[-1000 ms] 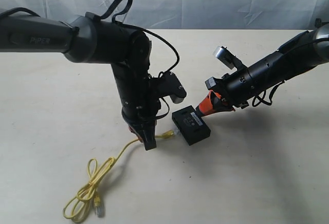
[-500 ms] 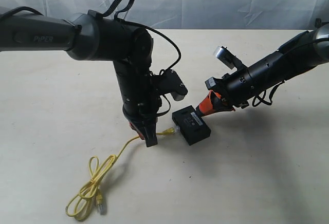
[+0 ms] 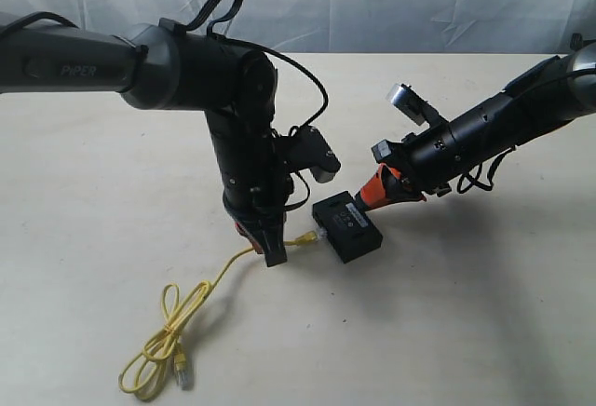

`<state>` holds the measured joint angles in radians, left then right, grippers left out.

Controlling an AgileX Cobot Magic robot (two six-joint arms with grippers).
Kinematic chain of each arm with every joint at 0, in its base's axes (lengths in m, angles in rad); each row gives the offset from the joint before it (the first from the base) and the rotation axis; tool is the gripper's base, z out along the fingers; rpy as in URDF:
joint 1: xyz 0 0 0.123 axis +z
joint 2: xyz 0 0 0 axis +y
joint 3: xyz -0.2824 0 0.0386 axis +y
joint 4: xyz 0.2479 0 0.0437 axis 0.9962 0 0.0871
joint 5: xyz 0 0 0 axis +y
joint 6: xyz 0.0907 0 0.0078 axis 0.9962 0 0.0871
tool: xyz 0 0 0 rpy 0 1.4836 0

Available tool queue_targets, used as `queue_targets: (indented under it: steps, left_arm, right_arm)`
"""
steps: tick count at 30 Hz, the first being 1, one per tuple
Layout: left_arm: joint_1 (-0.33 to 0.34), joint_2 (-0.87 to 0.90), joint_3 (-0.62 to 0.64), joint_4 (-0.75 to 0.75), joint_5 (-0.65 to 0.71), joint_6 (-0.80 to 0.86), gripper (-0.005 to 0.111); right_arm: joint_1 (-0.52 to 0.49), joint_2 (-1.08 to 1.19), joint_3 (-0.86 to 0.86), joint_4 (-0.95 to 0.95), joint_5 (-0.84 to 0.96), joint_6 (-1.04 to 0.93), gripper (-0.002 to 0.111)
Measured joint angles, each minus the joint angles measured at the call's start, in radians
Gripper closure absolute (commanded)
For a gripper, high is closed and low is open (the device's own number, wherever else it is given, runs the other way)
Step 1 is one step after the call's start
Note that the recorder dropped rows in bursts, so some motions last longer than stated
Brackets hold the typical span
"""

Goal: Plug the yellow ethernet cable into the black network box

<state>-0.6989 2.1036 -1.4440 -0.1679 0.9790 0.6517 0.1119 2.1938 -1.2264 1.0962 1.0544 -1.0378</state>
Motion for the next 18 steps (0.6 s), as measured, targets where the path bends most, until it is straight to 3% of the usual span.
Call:
queue_targets:
  steps: [18]
  left_arm:
    - [0.000, -0.013, 0.000, -0.002, 0.016, 0.000, 0.107]
  right_arm:
    - [0.000, 0.000, 0.000, 0.000, 0.000, -0.001, 0.109]
